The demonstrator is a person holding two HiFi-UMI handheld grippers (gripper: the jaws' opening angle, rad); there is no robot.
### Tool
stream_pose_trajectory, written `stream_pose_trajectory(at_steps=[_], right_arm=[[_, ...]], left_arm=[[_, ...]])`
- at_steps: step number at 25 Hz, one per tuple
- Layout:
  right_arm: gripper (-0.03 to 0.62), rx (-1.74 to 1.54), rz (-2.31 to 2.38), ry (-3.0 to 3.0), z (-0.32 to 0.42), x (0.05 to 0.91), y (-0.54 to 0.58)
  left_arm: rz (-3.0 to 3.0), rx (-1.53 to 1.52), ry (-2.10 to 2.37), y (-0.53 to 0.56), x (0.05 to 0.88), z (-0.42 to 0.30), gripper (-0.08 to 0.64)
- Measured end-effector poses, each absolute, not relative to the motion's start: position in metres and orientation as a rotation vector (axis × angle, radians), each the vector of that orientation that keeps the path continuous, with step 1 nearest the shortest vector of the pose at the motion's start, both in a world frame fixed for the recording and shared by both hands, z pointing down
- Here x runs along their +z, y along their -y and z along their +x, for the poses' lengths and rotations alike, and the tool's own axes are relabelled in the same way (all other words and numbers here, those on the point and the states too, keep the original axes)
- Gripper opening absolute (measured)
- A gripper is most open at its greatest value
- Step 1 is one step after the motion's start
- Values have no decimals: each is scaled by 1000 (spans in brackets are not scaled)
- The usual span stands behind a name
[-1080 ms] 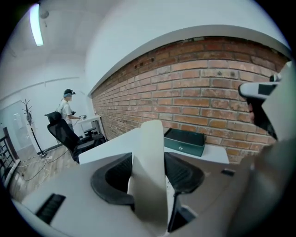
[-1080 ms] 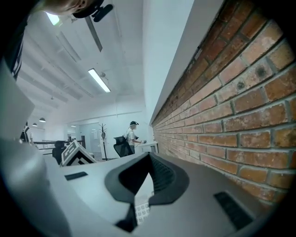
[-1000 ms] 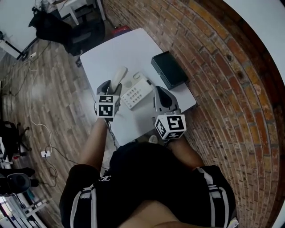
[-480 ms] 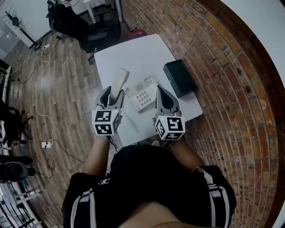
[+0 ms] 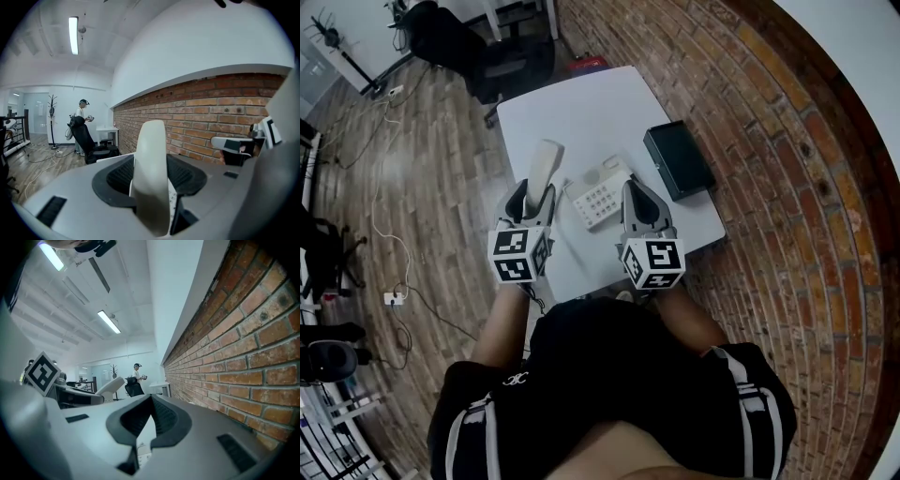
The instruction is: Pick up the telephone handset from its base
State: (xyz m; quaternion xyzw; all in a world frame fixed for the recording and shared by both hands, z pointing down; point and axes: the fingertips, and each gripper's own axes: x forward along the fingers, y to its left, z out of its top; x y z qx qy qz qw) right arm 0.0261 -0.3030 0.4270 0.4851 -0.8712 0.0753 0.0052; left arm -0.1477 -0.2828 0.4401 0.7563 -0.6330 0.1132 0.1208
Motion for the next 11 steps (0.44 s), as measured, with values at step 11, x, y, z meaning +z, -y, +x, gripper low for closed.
stream_pose_trajectory(at_steps=[11], right_arm=[[-3, 235, 1519, 2716, 25, 431, 302]], left_arm=[[2237, 327, 1802, 285, 441, -142, 212]])
